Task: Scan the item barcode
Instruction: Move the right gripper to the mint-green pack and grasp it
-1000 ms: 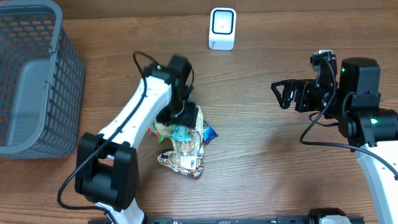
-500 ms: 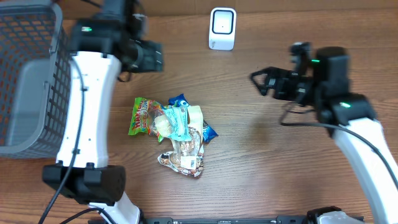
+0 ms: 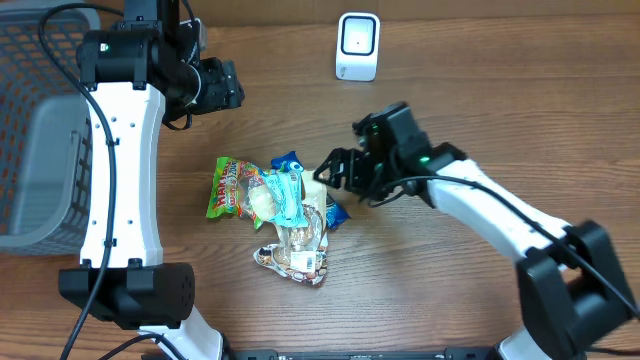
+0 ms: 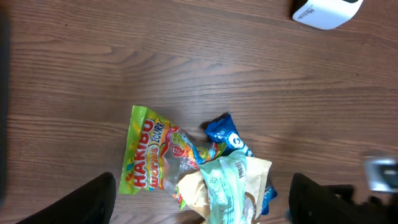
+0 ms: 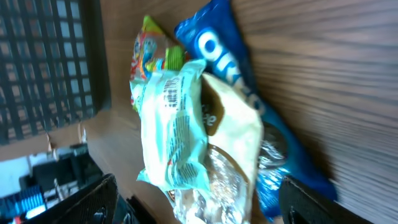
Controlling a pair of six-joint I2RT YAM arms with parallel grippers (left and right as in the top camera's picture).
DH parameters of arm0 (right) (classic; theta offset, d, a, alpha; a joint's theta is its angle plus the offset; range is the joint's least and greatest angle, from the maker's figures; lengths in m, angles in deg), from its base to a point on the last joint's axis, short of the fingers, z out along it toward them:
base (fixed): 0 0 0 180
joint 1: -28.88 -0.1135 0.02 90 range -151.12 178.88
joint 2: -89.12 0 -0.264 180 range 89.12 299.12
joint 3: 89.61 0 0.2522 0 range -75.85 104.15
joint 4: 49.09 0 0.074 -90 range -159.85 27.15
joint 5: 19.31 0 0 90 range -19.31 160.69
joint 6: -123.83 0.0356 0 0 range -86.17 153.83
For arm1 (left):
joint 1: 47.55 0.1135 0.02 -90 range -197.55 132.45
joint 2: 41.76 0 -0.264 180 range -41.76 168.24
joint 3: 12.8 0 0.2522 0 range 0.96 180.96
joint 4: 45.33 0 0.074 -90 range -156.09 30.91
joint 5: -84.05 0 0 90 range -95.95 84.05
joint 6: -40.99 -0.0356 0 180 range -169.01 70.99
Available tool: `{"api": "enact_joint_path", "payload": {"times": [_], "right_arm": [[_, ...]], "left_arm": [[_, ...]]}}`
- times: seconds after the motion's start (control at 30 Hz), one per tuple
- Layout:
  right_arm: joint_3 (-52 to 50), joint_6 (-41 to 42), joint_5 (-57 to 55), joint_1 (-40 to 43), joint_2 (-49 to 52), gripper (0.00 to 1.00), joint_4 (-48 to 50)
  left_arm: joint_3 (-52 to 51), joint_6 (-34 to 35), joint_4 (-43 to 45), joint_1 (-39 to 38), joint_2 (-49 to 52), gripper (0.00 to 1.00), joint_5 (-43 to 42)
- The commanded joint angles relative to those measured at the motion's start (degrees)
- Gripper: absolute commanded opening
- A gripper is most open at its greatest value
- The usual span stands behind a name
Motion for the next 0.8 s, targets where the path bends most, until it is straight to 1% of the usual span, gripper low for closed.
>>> {"api": "enact_joint_path", "payload": {"times": [0.0, 0.1, 0.23, 0.3, 0.47, 0.57, 0.67, 0.7, 0.77], "right_arm": [[1.5, 0.7, 1.6, -2.2, 2.2, 0.82, 3.0], [1.5, 0.7, 0.3, -3.4, 2.8, 0.8, 6.1], [1.5, 1.8, -6.1, -5.3, 3.1, 0.74, 8.5], [1.5, 2.5, -7.3, -6.4, 3.4, 0.72, 9.4], [1.5, 3.3, -7.6, -9.1, 5.2, 0.68, 10.3], [1.5, 4.8, -7.6, -10.5, 6.8, 0.68, 9.4], [1.5, 5.9, -5.1, -11.4, 8.8, 0.67, 9.4], [1.5, 5.9, -4.3, -11.5, 9.5, 0.65, 9.8], [1.5, 6.1, -4.1, -11.5, 10.0, 0.55, 10.3]], "left_arm": [[0.5, 0.6, 0.4, -0.2, 0.2, 0.8, -0.9], [0.5, 0.5, 0.5, -0.2, 0.2, 0.79, -0.9], [0.5, 0.6, 0.9, -0.3, 0.2, 0.79, -0.9], [0.5, 0.6, 0.9, -0.3, 0.2, 0.79, -0.9], [0.5, 0.5, 0.8, -0.3, 0.2, 0.79, -0.9], [0.5, 0.5, 0.8, -0.4, 0.2, 0.79, -0.9], [0.5, 0.5, 0.8, -0.4, 0.2, 0.79, -0.9], [0.5, 0.5, 0.8, -0.4, 0.2, 0.79, -0.9], [0.5, 0.5, 0.8, -0.4, 0.2, 0.79, -1.0]]}}
